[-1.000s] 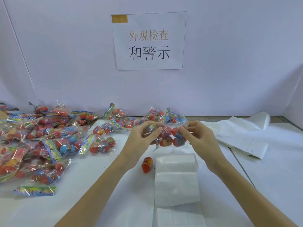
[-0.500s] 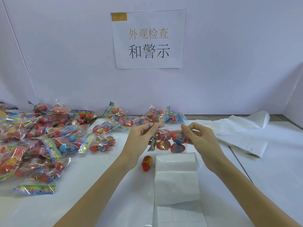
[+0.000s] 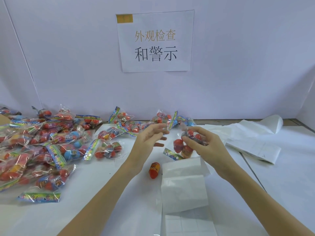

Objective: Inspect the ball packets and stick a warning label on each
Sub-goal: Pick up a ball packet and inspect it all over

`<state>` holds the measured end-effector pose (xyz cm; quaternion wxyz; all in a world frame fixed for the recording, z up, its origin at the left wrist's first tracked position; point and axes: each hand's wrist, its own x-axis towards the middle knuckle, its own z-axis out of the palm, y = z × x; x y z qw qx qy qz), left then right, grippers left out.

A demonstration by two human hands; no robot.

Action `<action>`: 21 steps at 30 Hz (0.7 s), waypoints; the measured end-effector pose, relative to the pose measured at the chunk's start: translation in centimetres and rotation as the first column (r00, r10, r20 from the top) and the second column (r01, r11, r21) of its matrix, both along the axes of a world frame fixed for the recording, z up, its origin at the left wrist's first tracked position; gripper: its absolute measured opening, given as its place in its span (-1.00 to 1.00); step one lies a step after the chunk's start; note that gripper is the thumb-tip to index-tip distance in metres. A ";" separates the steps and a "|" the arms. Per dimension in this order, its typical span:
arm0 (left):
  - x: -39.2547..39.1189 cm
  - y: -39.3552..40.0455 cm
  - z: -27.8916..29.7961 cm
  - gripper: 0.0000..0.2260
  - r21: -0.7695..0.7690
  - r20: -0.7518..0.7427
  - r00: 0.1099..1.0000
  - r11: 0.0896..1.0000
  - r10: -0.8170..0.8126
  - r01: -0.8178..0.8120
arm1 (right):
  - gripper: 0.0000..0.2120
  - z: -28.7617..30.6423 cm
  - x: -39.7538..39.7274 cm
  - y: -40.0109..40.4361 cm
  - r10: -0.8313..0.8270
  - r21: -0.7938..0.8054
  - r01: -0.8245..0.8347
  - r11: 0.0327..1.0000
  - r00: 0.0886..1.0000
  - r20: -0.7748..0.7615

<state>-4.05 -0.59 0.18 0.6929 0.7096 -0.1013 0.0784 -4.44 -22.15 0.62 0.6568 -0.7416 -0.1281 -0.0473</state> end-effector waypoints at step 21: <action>-0.4 -1.2 -0.4 -0.92 0.023 0.018 0.992 0.992 0.125 -0.125 | -0.63 -0.2 0.3 -0.1 0.042 0.005 -0.042 0.999 0.998 -0.042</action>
